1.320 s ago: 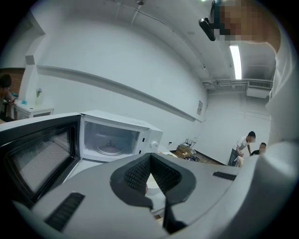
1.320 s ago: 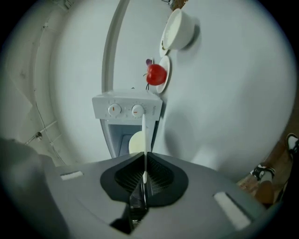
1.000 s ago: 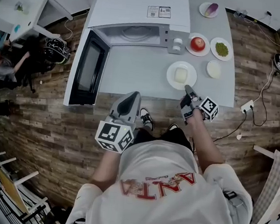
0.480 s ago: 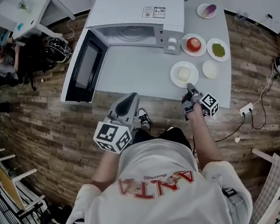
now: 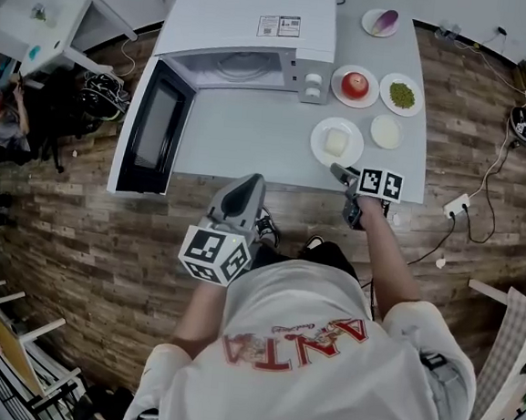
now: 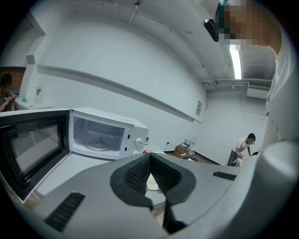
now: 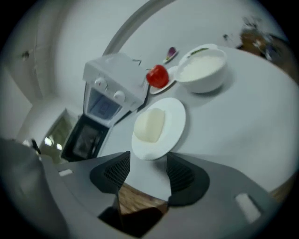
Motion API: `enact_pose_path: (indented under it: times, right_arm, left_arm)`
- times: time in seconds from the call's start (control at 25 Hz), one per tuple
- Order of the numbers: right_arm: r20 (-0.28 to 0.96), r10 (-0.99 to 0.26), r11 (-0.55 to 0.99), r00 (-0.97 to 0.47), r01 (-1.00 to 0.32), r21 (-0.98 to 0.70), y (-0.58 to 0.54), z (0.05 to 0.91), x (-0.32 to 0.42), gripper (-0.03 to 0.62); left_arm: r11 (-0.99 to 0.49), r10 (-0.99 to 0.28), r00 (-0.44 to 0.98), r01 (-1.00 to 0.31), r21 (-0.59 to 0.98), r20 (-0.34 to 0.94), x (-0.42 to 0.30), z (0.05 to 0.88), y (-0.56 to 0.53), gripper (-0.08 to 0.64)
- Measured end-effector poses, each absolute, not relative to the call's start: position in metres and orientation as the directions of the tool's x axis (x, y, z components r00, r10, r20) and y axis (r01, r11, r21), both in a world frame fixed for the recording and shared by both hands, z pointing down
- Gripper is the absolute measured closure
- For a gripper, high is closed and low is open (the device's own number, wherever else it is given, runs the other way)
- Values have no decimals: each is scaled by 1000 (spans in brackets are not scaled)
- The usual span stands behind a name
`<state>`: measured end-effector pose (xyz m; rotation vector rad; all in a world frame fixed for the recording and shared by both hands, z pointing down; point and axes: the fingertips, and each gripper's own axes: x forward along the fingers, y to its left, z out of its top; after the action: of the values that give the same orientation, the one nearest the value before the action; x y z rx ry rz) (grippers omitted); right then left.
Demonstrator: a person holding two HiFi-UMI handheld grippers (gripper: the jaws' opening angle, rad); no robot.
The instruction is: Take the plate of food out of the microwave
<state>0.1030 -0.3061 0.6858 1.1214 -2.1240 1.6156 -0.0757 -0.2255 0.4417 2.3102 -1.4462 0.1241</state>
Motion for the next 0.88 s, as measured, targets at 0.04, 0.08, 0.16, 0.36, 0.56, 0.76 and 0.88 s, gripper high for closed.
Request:
enact_pose_path:
  times: [0.04,0.08,0.16,0.36,0.56,0.76,0.88]
  right_arm:
    - [661,-379,169,-648,-750,-639,-301,688,102,377]
    - [712,-346,242,-612,-791,-562,-297,691,103,377]
    - [786,-316,356,-532,-834,-422,-291,694,107,377]
    - [747,-415,403,-519,-841,-361,-290,666,117,549]
    - [564,-540,459,-625,-780,-424,-296,594,115,589]
    - [395,-622,517,-676,-733,-441,-290,517,123,589]
    - [312,-662,546,-682,-724,-423,-285,476,134,589]
  left_arm:
    - [-378,-841,459,-878,295,287,-75,442,-226,554]
    - [-379,-841,460,-877,295,286,-74,442,-226,554]
    - [-380,-841,461,-876,297,284,-72,442,-226,554]
    - [-385,-844,464,-873,300,267,-68,439,-224,554]
    - [-397,-854,464,-873,282,234,-62,426,-226,554]
    - [-411,-865,463,-875,257,192,-56,409,-224,554]
    - [-420,-873,461,-877,235,162,-53,396,-220,554]
